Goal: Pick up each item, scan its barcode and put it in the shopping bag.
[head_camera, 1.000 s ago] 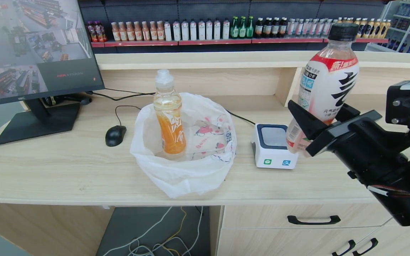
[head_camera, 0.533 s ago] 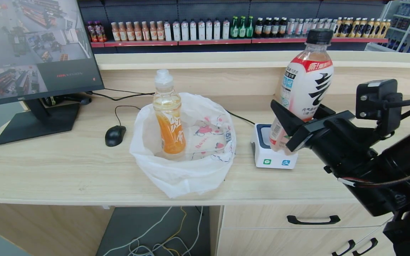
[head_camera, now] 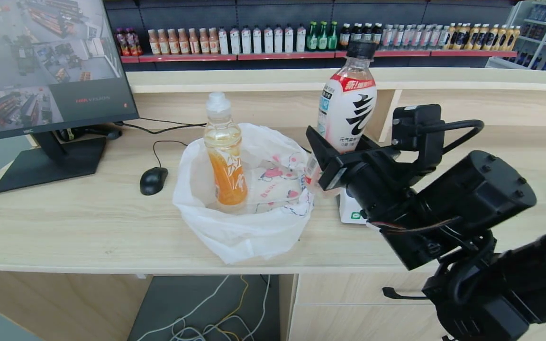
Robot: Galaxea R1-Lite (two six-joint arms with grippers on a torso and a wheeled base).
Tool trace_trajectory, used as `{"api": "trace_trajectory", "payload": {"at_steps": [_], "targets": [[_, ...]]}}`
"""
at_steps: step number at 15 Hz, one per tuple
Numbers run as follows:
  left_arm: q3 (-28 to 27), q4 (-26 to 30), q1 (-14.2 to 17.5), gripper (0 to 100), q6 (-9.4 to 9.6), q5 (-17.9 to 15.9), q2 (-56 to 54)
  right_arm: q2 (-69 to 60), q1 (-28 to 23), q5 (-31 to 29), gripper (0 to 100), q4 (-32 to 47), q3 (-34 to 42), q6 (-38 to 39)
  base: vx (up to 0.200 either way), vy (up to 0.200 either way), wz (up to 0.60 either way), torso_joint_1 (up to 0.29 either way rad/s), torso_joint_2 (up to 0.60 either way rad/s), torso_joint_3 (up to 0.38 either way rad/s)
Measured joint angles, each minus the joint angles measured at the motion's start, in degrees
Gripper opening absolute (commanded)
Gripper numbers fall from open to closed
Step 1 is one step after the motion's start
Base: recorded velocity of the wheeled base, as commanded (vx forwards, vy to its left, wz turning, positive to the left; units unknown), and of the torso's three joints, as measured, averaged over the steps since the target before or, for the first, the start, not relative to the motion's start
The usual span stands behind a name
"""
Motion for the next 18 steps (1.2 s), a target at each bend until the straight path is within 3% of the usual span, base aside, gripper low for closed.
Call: {"api": "trace_trajectory", "payload": {"at_steps": [7, 13, 18], "targets": [[0.02, 0.00, 0.00, 100, 0.02, 0.00, 0.00, 8.72, 0.99, 1.15, 0, 0.09, -8.90, 0.22, 0.000, 0.000, 0.00, 0.000, 0.00, 0.000], [0.05, 0.00, 0.00, 100, -0.01, 0.00, 0.00, 15.52, 1.16, 2.10, 0, 3.50, -21.59, 1.17, 0.000, 0.000, 0.00, 0.000, 0.00, 0.000], [0.02, 0.00, 0.00, 100, 0.02, 0.00, 0.00, 21.26, -1.13, 2.76, 0, 4.52, -28.09, 3.21, 0.000, 0.000, 0.00, 0.000, 0.00, 0.000]]}}
